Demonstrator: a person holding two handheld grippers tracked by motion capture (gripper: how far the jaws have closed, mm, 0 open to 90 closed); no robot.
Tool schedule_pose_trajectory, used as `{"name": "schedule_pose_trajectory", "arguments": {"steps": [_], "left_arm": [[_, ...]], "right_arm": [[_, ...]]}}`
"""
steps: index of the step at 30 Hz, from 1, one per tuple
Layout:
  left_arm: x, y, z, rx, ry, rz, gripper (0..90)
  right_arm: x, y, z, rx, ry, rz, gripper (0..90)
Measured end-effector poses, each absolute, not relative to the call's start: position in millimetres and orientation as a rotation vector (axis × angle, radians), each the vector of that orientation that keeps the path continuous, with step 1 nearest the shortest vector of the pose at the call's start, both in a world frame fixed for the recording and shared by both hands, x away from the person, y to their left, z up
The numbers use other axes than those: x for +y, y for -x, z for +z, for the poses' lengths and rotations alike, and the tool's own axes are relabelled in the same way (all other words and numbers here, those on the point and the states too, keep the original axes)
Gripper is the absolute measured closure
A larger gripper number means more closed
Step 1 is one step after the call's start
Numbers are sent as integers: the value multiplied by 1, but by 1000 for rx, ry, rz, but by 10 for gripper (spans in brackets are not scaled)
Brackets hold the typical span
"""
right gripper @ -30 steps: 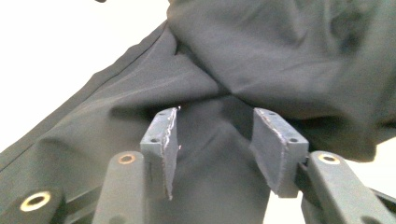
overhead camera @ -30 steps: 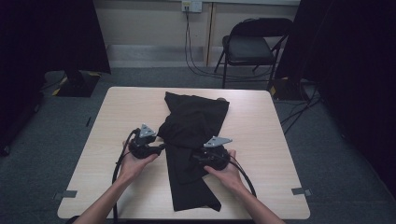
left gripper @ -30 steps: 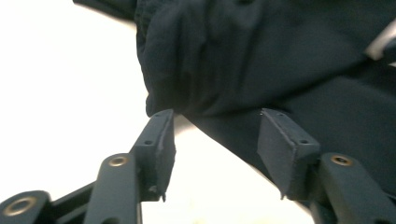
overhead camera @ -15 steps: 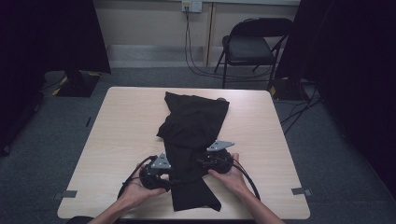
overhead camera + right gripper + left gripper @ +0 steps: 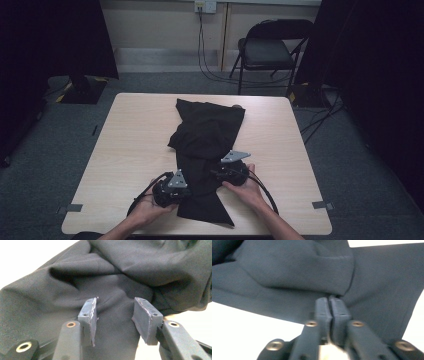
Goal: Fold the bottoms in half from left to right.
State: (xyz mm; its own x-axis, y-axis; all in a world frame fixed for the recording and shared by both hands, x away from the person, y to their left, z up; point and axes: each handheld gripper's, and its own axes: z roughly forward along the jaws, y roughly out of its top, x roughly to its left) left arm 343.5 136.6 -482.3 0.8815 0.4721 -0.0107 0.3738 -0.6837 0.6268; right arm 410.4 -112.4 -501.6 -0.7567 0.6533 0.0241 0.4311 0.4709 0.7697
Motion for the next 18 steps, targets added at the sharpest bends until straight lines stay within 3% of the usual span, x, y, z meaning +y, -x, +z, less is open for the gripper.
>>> {"name": "schedule_pose_trajectory", "arguments": {"steps": [8,12,14,16,18], "left_arm": [[175,-339,-453,679,-2255,212,890],[203,-330,-458,725,-2307,169,887],[208,-326,-464,736,-2365,192,838],[214,-326,-464,775,-2343,185,723],[218,-331,-460,807,-2299,203,670]], "right_arm": [[-112,-413,-501,2456,-921,1161,545],[-111,-412,-501,2458,-910,1141,544],[-110,-411,-500,2459,-910,1122,540],[-109,-409,-498,2474,-899,1088,529],[-111,-408,-496,2498,-907,1081,499]]}}
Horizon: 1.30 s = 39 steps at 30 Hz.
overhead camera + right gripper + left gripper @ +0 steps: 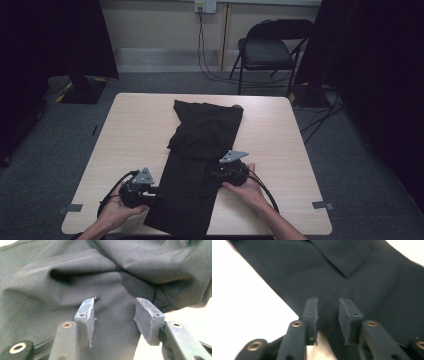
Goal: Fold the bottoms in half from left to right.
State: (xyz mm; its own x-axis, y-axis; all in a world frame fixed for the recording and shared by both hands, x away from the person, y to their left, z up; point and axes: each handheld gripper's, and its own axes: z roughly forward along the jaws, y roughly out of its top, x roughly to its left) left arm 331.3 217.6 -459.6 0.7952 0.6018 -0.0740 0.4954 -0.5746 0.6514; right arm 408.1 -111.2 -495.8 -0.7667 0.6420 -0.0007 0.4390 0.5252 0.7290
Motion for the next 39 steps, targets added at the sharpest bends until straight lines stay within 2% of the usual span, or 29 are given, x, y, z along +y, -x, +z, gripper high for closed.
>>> {"name": "schedule_pose_trajectory", "arguments": {"steps": [3,7,12,14,18,21,24,25,26,27,29,33,39], "left_arm": [[216,-342,-454,829,-2244,241,561],[203,-377,-452,863,-2201,306,494],[192,-435,-450,950,-2126,381,438],[189,-455,-450,1005,-2100,397,384],[186,-481,-459,1086,-2051,385,319],[181,-489,-470,1100,-2065,371,323],[173,-493,-482,1088,-2112,344,437],[171,-494,-483,1077,-2130,353,499],[169,-493,-483,1059,-2105,349,633],[168,-493,-480,1064,-2085,354,731],[166,-494,-471,1051,-2058,368,820],[172,-497,-428,1002,-1963,408,846],[178,-489,-340,881,-1814,513,848]], "right_arm": [[-117,-407,-488,2495,-906,1123,479],[-124,-417,-469,2401,-939,1209,442],[-124,-446,-450,2295,-989,1259,386],[-122,-460,-446,2258,-1008,1248,353],[-122,-486,-449,2255,-1067,1202,316],[-123,-499,-465,2301,-1132,1170,314],[-123,-504,-480,2342,-1197,1172,340],[-122,-504,-486,2354,-1207,1159,397],[-120,-503,-488,2366,-1202,1162,539],[-118,-501,-488,2371,-1177,1177,626],[-114,-499,-480,2338,-1151,1191,823],[-117,-500,-448,2258,-1123,1276,858],[-120,-498,-368,2124,-1025,1421,861]]}}
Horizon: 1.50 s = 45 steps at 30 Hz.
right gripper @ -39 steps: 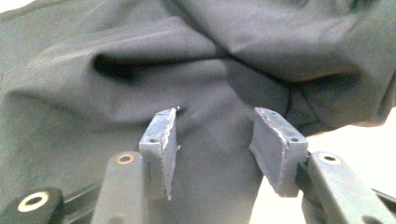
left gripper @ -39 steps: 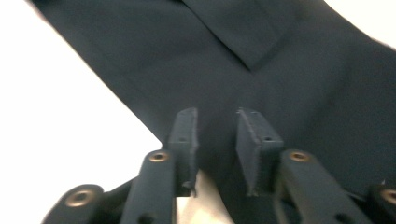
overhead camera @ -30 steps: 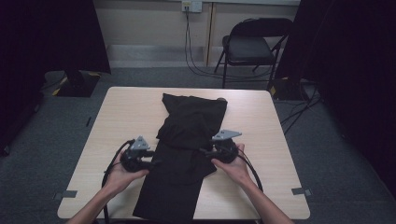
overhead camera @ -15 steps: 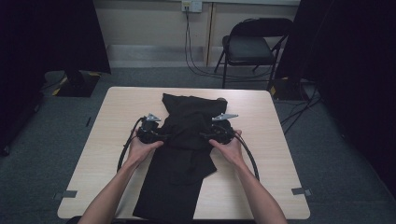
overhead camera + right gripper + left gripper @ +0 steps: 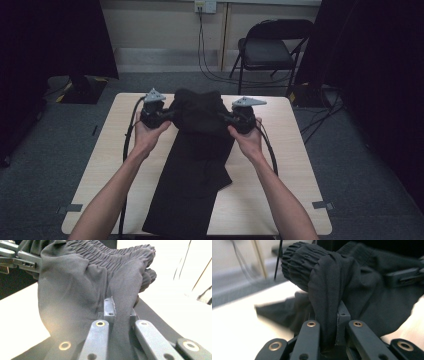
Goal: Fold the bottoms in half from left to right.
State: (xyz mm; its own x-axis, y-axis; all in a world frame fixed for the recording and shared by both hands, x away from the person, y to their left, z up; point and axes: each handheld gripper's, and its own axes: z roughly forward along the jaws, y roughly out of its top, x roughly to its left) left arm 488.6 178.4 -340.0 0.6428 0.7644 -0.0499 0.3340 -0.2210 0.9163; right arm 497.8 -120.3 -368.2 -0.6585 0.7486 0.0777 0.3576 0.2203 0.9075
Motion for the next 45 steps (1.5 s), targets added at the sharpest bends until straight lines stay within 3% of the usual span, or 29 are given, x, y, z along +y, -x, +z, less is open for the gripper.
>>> {"name": "schedule_pose_trajectory", "arguments": {"steps": [4,8,12,18,21,25,33,34,35,36,37,41,45], "left_arm": [[188,-458,-300,791,-1734,533,848],[201,-408,-297,703,-1752,518,845],[211,-370,-340,697,-1843,424,829],[205,-348,-431,781,-2075,250,813],[196,-348,-457,834,-2167,163,813],[182,-357,-470,825,-2225,189,800],[148,-379,-479,834,-2263,239,739],[149,-380,-477,826,-2254,226,706],[158,-380,-471,847,-2210,200,622],[158,-380,-471,847,-2210,200,561],[167,-383,-463,865,-2143,177,511],[175,-394,-448,863,-2050,193,449],[171,-421,-443,928,-1999,187,428]], "right_arm": [[-123,-478,-319,2054,-922,1521,862],[-125,-442,-298,2044,-821,1590,860],[-121,-400,-328,2130,-781,1552,860],[-109,-363,-435,2386,-856,1338,861],[-109,-360,-467,2465,-915,1277,860],[-112,-370,-493,2501,-889,1164,860],[-131,-417,-493,2399,-987,1106,843],[-134,-418,-493,2404,-1011,1130,816],[-136,-411,-490,2452,-995,1138,704],[-136,-411,-490,2452,-995,1138,704],[-140,-404,-483,2469,-961,1174,584],[-143,-410,-466,2431,-956,1232,501],[-135,-440,-446,2357,-985,1314,502]]}}
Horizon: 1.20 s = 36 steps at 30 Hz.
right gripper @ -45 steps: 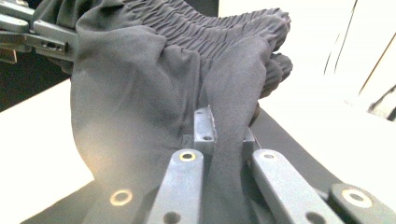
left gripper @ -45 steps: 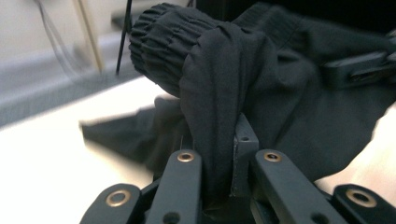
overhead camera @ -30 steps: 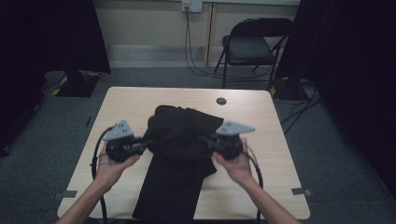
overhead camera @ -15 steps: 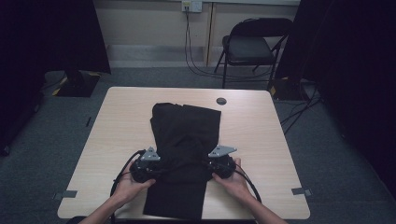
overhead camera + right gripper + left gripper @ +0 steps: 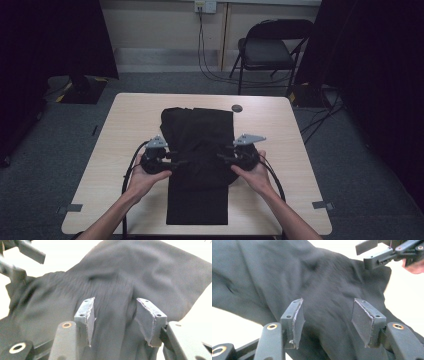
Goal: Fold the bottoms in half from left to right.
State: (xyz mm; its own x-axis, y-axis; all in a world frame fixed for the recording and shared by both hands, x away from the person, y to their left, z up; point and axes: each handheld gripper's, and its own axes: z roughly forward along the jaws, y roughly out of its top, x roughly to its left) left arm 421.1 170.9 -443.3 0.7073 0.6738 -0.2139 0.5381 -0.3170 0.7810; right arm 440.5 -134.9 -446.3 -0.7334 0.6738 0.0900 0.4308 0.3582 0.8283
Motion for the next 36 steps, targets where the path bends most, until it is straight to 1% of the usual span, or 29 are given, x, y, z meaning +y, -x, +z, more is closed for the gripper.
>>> {"name": "schedule_pose_trajectory", "arguments": {"steps": [1,2,3,4,5,6,7,8,9,10,11,13,14,15,16,17,20,21,23,24,25,26,28,30,32,33,34,35,36], "left_arm": [[163,-431,-453,960,-2063,222,404],[160,-435,-458,975,-2076,207,401],[160,-435,-458,975,-2076,207,381],[158,-437,-464,1006,-2085,198,381],[157,-438,-468,1016,-2089,173,341],[157,-438,-471,1004,-2085,157,353],[156,-436,-473,1001,-2089,153,353],[158,-432,-471,980,-2095,158,351],[158,-432,-471,980,-2095,158,349],[159,-430,-468,974,-2083,153,349],[160,-429,-465,960,-2068,146,344],[163,-425,-459,936,-2045,145,338],[168,-421,-453,904,-1995,129,337],[168,-421,-453,904,-1995,129,333],[171,-419,-450,887,-1961,105,330],[174,-417,-446,865,-1923,83,329],[177,-410,-437,815,-1867,54,330],[179,-407,-434,796,-1841,42,372],[182,-406,-429,781,-1810,13,366],[181,-405,-428,842,-1869,116,388],[181,-405,-428,842,-1869,116,419],[182,-406,-432,881,-1884,120,419],[179,-406,-442,942,-1963,182,445],[175,-406,-455,970,-2008,207,474],[167,-406,-466,1005,-2093,266,463],[162,-405,-469,979,-2140,276,435],[153,-399,-472,906,-2188,234,413],[153,-399,-472,906,-2188,234,409],[150,-395,-470,853,-2207,222,409]], "right_arm": [[-126,-459,-448,2385,-1027,1323,503],[-122,-466,-452,2401,-1048,1303,507],[-122,-466,-452,2401,-1048,1303,507],[-117,-472,-457,2429,-1062,1265,509],[-112,-476,-463,2463,-1074,1218,510],[-105,-477,-474,2484,-1081,1131,586],[-105,-477,-474,2484,-1081,1131,586],[-109,-474,-475,2481,-1093,1182,711],[-109,-474,-475,2481,-1093,1182,711],[-111,-471,-472,2473,-1077,1212,757],[-113,-459,-462,2443,-1019,1242,778],[-114,-452,-457,2427,-995,1256,778],[-119,-437,-445,2392,-958,1311,780],[-119,-437,-445,2392,-958,1311,780],[-124,-420,-435,2362,-910,1339,780],[-128,-412,-432,2346,-907,1363,780],[-136,-397,-428,2344,-889,1394,787],[-139,-389,-428,2344,-879,1409,790],[-145,-375,-431,2367,-856,1397,791],[-150,-362,-439,2389,-840,1397,791],[-150,-362,-439,2389,-840,1397,791],[-152,-355,-442,2395,-829,1404,791],[-157,-342,-446,2422,-808,1418,792],[-160,-329,-446,2452,-781,1415,793],[-164,-317,-447,2479,-761,1412,787],[-166,-312,-447,2492,-752,1414,777],[-171,-305,-447,2501,-755,1428,675],[-171,-305,-447,2501,-755,1428,675],[-173,-303,-445,2491,-755,1438,612]]}}
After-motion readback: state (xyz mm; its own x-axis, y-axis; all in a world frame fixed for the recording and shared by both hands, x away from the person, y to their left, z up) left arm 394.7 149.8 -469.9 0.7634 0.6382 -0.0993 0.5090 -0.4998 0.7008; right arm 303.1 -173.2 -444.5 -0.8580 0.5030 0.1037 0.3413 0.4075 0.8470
